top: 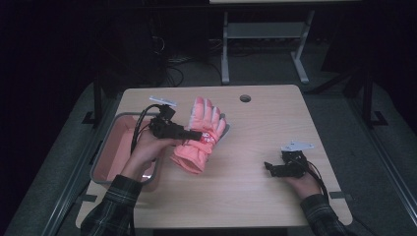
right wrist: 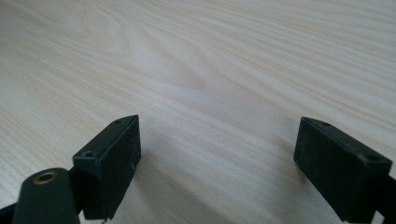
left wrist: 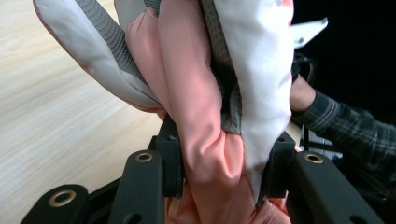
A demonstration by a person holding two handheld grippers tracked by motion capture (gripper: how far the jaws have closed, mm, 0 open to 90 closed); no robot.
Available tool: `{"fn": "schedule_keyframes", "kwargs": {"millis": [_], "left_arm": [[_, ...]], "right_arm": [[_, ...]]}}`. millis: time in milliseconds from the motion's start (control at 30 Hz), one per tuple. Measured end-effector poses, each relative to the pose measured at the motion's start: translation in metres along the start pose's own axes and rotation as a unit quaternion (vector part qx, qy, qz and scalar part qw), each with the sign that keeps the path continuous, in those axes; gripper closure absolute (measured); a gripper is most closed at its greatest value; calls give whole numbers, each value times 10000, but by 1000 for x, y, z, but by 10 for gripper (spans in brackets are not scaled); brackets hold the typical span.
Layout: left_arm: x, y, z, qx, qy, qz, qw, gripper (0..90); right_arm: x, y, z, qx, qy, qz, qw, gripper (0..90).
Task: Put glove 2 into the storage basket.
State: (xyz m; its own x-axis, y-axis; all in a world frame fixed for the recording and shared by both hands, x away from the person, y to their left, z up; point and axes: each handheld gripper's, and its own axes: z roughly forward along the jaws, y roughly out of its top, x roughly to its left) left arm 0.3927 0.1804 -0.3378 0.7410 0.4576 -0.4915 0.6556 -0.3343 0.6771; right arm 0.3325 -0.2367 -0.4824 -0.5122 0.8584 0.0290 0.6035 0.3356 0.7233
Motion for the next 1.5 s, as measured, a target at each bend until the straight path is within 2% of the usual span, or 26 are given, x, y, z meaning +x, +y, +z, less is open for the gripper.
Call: {"fn": "schedule_keyframes", "kwargs": {"millis": [133, 200, 267, 500, 600, 633, 733, 800, 833, 867, 900, 1067, 1133, 1167, 1233, 1300, 1500], "left_arm": [[5, -1, -20, -102, 100, -76, 9999, 594], [8, -3, -35, -189, 167, -145, 9996, 593], [10, -4, -41, -230, 182, -166, 9994, 593], [22, -13, -82, -474, 359, -373, 9975, 588], [28, -19, -99, -584, 504, -484, 9958, 588], [33, -24, -109, -634, 620, -555, 9945, 588], [38, -28, -119, -671, 723, -625, 9932, 587], [45, -35, -132, -754, 837, -742, 9909, 587], [45, -35, -132, -754, 837, -742, 9909, 587], [50, -40, -138, -779, 902, -805, 9896, 587], [50, -40, -138, -779, 902, -805, 9896, 587], [63, -53, -147, -864, 1082, -1034, 9850, 586], [68, -57, -147, -821, 1169, -1082, 9838, 586], [72, -61, -146, -795, 1235, -1143, 9825, 586], [75, -64, -145, -764, 1256, -1166, 9822, 585], [81, -69, -142, -730, 1308, -1260, 9807, 584], [94, -79, -133, -616, 1363, -1450, 9781, 581]], "right_arm": [[0, 0, 0, -2, -1, 3, 10000, 146], [0, 0, 0, 12, 7, 28, 10000, 146], [0, 0, 0, 13, 6, 27, 10000, 145], [0, 0, 0, 13, 4, 24, 10000, 145], [0, 0, 0, 4, -7, 9, 10000, 145], [0, 0, 0, 3, -13, 10, 10000, 145], [0, 0, 0, 1, -18, 13, 10000, 146], [0, 0, 0, -2, -18, 11, 10000, 146], [0, 0, 0, -2, -18, 11, 10000, 146], [0, 0, 0, 1, -17, 18, 10000, 145], [0, 0, 0, 1, -17, 18, 10000, 145], [0, 0, 0, -7, -31, 39, 10000, 145], [0, 0, 0, -4, -36, 25, 10000, 146], [0, 0, 0, -5, -36, 24, 10000, 146], [0, 0, 0, -5, -36, 20, 10000, 145], [0, 0, 0, -5, -36, 19, 10000, 145], [-1, 0, 0, -6, -38, 18, 10000, 146]]}}
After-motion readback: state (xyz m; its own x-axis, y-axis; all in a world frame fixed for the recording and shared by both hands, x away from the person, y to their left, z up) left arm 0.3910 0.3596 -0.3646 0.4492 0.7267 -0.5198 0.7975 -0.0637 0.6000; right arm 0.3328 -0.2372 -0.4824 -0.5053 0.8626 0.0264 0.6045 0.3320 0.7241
